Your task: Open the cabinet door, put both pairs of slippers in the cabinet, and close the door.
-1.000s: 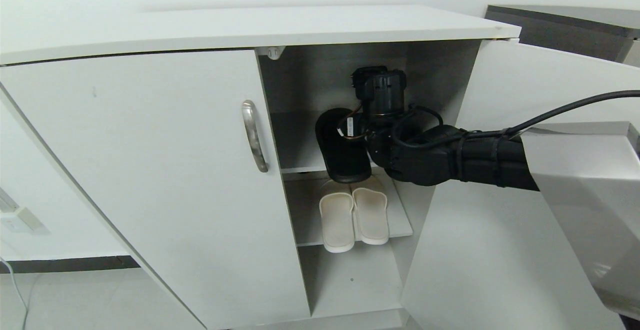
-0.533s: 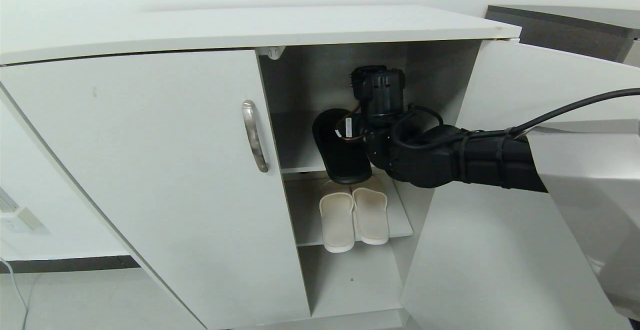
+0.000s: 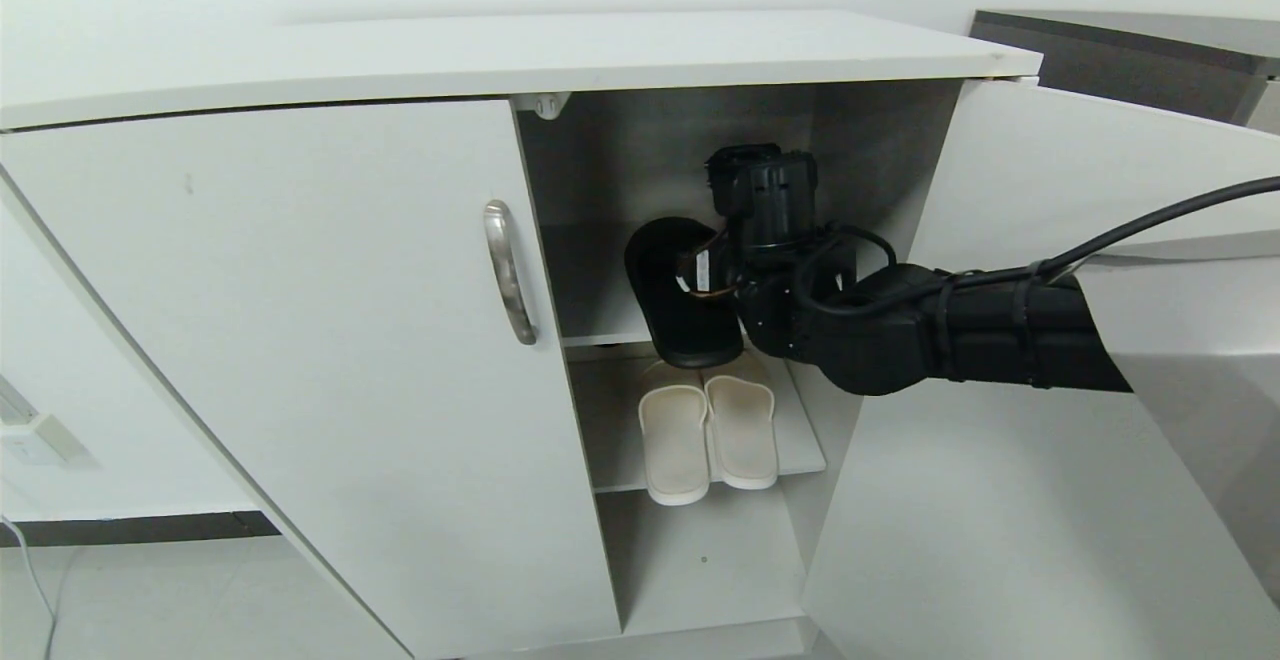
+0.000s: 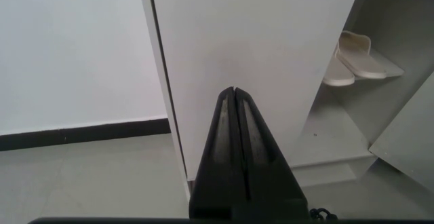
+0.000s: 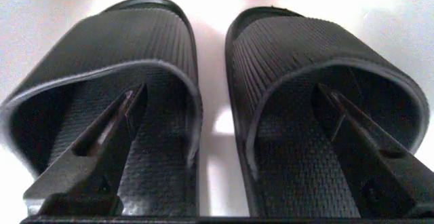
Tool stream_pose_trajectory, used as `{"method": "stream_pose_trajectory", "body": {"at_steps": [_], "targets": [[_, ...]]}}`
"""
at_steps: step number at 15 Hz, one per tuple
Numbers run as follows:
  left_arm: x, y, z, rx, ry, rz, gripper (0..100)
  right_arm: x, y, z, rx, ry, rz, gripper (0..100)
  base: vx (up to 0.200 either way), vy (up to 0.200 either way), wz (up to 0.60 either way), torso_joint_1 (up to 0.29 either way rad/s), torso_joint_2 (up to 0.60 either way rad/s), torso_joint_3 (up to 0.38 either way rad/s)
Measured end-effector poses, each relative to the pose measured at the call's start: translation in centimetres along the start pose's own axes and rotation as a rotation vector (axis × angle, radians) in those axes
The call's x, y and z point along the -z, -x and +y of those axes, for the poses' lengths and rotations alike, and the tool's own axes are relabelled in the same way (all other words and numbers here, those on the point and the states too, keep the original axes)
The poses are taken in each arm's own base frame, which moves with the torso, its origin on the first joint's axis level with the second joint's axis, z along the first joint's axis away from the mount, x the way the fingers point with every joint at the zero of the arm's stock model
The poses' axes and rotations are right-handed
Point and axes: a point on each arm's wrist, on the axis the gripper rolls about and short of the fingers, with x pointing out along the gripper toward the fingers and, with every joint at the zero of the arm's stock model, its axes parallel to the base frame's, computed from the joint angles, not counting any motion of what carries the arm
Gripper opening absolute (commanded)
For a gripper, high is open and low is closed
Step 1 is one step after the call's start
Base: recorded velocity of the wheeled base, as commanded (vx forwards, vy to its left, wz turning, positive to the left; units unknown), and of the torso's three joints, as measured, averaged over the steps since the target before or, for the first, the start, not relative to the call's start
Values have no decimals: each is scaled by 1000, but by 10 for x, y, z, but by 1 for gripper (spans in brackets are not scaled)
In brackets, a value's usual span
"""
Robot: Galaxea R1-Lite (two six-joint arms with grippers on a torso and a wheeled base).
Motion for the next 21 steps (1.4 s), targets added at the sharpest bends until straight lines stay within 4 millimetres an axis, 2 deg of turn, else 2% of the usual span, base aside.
{"method": "stream_pose_trajectory", "body": {"at_steps": [7, 11, 12, 17, 21], "targets": [[0, 0, 0, 0, 0, 0, 0, -1, 43, -15, -38, -7, -12, 100, 0, 0, 0, 0, 0, 0], [0, 0, 0, 1, 0, 0, 0, 9, 90, -19, -146, -4, -14, 100, 0, 0, 0, 0, 0, 0], [0, 0, 0, 0, 0, 0, 0, 12, 103, -21, -190, -3, -11, 0, 0, 0, 0, 0, 0, 0], [0, 0, 0, 2, 0, 0, 0, 26, 158, -39, -386, -5, 28, 0, 0, 0, 0, 0, 0, 0], [0, 0, 0, 3, 0, 0, 0, 26, 171, -46, -415, -9, 32, 0, 0, 0, 0, 0, 0, 0]]}}
